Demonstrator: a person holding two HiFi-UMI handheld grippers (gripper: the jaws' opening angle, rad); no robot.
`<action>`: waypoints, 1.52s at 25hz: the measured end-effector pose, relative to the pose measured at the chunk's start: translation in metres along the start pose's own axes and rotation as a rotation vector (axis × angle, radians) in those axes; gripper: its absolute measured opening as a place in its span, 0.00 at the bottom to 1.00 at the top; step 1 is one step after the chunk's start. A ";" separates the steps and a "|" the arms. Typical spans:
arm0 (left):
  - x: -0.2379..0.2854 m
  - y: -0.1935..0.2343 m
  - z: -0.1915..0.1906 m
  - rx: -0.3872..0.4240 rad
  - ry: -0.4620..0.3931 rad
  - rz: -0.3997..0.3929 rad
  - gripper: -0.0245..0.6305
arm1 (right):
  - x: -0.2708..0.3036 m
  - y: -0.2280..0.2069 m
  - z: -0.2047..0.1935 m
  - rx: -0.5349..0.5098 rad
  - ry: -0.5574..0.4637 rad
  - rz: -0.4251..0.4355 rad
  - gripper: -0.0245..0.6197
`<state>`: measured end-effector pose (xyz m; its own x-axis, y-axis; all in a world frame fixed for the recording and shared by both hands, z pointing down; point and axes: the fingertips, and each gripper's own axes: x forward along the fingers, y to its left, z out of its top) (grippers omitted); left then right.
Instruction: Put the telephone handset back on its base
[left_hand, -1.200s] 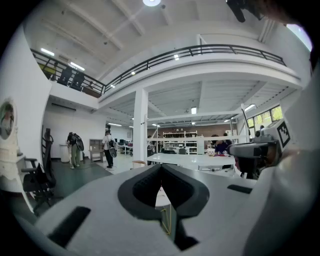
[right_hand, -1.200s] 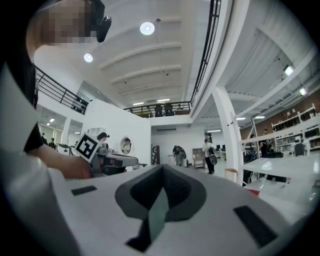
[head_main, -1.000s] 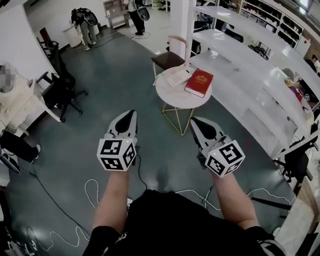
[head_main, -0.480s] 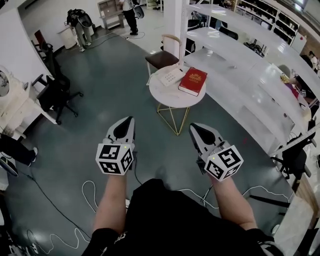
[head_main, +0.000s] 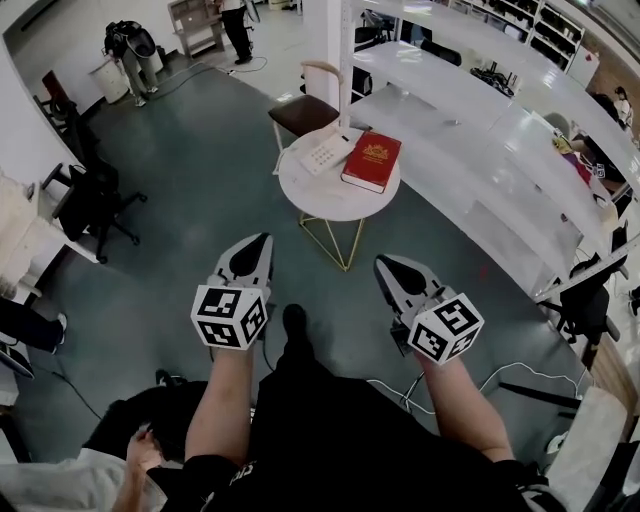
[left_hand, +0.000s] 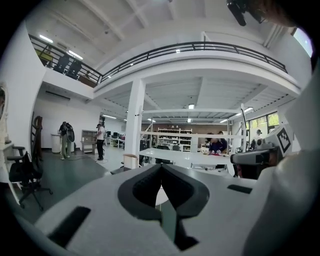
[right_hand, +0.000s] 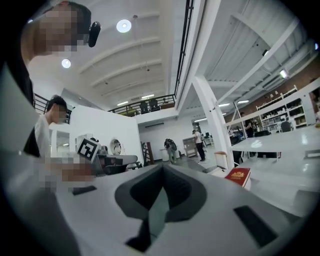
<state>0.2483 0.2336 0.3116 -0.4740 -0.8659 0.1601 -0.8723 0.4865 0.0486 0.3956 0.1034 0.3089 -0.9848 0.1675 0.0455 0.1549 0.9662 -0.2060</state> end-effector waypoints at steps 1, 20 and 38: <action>0.011 0.004 0.000 -0.002 0.004 -0.014 0.05 | 0.009 -0.006 -0.002 0.006 0.006 -0.003 0.05; 0.224 0.194 0.012 -0.027 0.038 -0.162 0.05 | 0.270 -0.109 0.012 0.044 0.096 -0.093 0.05; 0.387 0.198 -0.022 0.002 0.190 -0.288 0.05 | 0.329 -0.248 -0.016 0.170 0.127 -0.185 0.05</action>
<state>-0.1049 -0.0029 0.4048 -0.1776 -0.9304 0.3207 -0.9673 0.2250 0.1169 0.0349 -0.0776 0.3908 -0.9758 0.0244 0.2172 -0.0529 0.9378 -0.3430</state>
